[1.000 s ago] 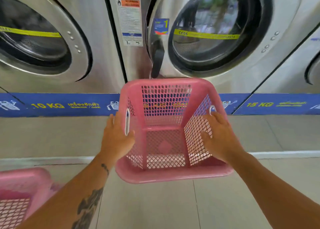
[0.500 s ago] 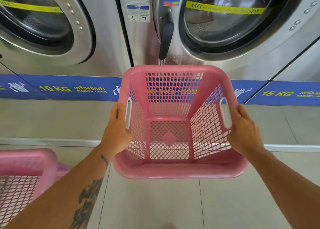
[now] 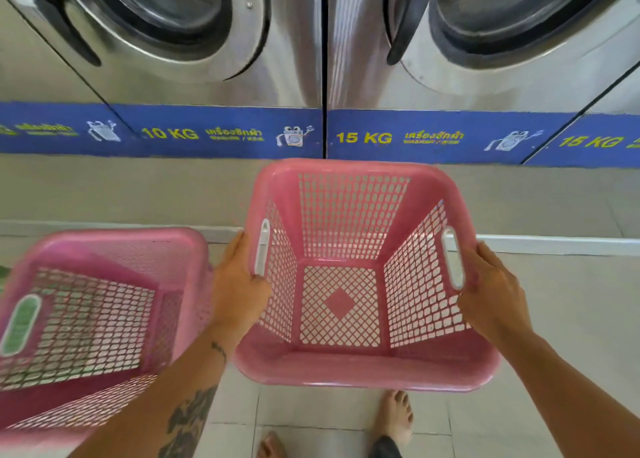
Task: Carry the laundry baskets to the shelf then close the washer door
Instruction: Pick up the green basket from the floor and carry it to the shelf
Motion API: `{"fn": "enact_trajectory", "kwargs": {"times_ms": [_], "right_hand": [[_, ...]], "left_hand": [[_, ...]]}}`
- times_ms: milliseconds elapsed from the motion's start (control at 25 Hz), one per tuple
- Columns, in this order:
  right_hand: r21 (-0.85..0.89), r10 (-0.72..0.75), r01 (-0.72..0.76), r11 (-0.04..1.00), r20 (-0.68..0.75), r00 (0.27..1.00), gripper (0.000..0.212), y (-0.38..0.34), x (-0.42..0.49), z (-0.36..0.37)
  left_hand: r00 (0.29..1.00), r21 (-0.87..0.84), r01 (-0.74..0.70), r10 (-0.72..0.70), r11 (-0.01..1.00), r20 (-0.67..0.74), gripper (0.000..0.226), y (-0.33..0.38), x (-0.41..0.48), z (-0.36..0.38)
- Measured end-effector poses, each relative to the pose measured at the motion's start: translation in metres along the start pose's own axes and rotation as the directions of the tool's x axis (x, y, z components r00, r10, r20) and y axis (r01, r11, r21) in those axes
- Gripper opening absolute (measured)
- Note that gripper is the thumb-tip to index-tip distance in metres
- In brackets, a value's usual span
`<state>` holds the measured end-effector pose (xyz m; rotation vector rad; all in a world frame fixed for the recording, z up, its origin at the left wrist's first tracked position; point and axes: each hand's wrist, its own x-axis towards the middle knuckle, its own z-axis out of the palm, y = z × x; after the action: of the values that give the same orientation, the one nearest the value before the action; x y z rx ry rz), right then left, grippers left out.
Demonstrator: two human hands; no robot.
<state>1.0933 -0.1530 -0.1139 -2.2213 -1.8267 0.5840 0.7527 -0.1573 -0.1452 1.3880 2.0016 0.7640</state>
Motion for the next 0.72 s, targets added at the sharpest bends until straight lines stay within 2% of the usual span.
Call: {"fn": "enact_trajectory", "kwargs": {"times_ms": [80, 240, 360, 440, 560, 720], "right_hand": [[-0.021, 0.020, -0.019, 1.000, 0.013, 1.000, 0.063, 0.005, -0.019, 0.033], [-0.058, 0.081, -0.080, 0.995, 0.012, 0.997, 0.067, 0.018, -0.040, 0.092], [-0.096, 0.086, -0.082, 0.992, 0.039, 0.996, 0.074, 0.033, -0.061, 0.131], [-0.128, 0.091, -0.077, 0.989, 0.109, 0.990, 0.081, 0.040, -0.068, 0.141], [-0.215, 0.147, -0.102, 0.971, 0.207, 0.967, 0.091, 0.042, -0.073, 0.139], [-0.163, 0.178, -0.139, 0.977, 0.257, 0.950, 0.073, 0.024, -0.076, 0.124]], "left_hand": [[0.998, -0.026, -0.008, 0.010, 1.000, 0.060, 0.087, -0.034, -0.015, 0.007], [1.000, 0.076, 0.008, -0.008, 0.997, 0.003, 0.090, -0.092, -0.033, 0.029], [0.998, 0.155, -0.027, 0.017, 0.987, 0.066, 0.092, -0.135, -0.056, 0.045], [0.990, 0.189, -0.078, 0.054, 0.979, 0.128, 0.096, -0.153, -0.068, 0.050], [0.969, 0.212, -0.115, 0.063, 0.970, 0.237, 0.097, -0.157, -0.080, 0.044], [0.948, 0.230, -0.037, -0.039, 0.973, 0.316, 0.081, -0.132, -0.069, 0.018]]}}
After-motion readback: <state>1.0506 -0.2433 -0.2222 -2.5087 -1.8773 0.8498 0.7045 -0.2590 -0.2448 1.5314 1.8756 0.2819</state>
